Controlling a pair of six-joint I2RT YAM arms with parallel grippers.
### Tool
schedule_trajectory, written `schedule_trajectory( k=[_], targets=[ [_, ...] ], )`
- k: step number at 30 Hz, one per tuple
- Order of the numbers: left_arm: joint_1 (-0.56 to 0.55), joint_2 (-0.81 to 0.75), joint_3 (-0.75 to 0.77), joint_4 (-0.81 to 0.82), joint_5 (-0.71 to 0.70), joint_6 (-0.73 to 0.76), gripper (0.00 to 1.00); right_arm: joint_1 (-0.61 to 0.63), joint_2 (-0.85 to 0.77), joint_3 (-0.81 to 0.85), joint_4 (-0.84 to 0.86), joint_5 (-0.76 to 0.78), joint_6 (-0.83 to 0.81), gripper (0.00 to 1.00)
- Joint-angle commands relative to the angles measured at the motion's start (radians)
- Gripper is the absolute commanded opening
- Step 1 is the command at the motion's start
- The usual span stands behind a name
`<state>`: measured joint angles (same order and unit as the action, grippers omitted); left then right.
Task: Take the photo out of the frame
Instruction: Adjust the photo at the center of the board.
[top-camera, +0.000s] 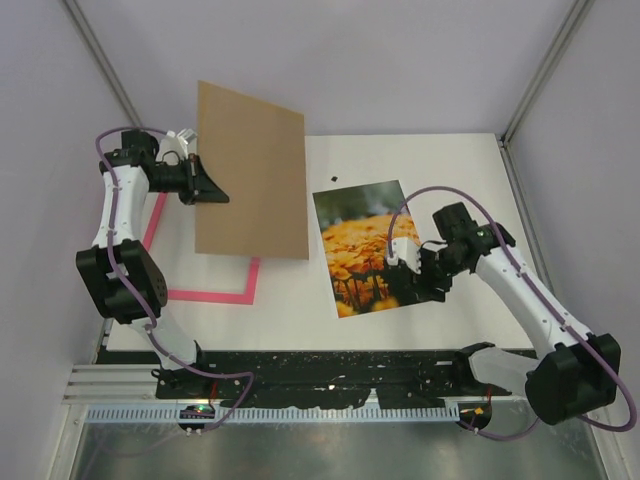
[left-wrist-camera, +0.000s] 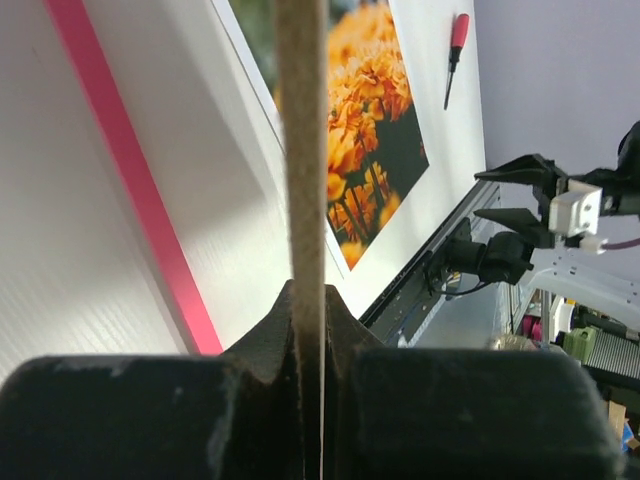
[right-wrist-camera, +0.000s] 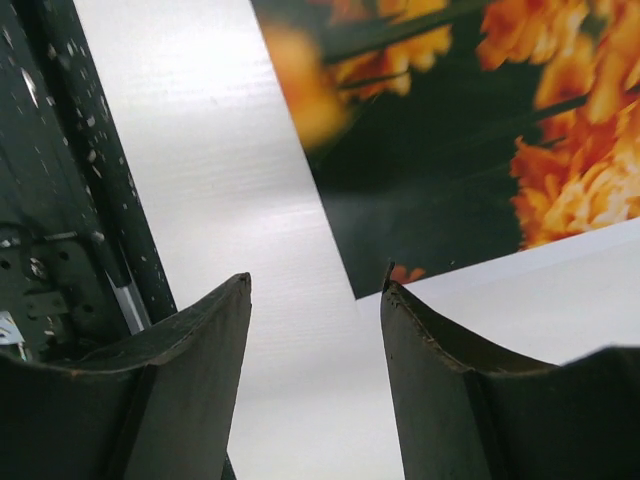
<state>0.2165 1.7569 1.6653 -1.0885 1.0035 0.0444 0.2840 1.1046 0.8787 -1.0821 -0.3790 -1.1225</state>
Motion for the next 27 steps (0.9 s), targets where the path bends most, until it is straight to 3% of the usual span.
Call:
schedule_trajectory(
  k=[1, 12, 16, 22, 24, 25, 26, 27],
  targets=[
    [-0.002, -0.060, 0.022, -0.040, 0.191, 0.135, 0.00, -0.003, 0.099, 0.227, -0.064, -0.249, 0.119, 0.59],
    [-0.014, 0.056, 0.117, -0.497, 0.389, 0.601, 0.00, -0.011, 0.506, 0.497, 0.382, -0.864, 0.670, 0.60],
    [-0.023, 0.118, 0.146, -0.629, 0.441, 0.735, 0.00, -0.016, 0.615, 0.506, 0.599, -0.986, 0.904, 0.60],
    [-0.051, 0.116, 0.120, -0.631, 0.457, 0.749, 0.00, -0.028, 0.695, 0.455, 0.908, -1.029, 1.235, 0.60],
    [-0.054, 0.104, 0.114, -0.633, 0.466, 0.755, 0.00, -0.038, 0.689, 0.387, 1.147, -1.052, 1.491, 0.60],
    [-0.054, 0.099, 0.113, -0.631, 0.475, 0.756, 0.00, -0.043, 0.684, 0.363, 1.359, -1.060, 1.585, 0.60],
    [-0.054, 0.093, 0.111, -0.631, 0.481, 0.756, 0.00, -0.052, 0.683, 0.303, 1.469, -1.061, 1.774, 0.61],
    [-0.054, 0.089, 0.106, -0.631, 0.487, 0.758, 0.00, -0.057, 0.690, 0.278, 1.728, -1.061, 1.861, 0.61]
  ],
)
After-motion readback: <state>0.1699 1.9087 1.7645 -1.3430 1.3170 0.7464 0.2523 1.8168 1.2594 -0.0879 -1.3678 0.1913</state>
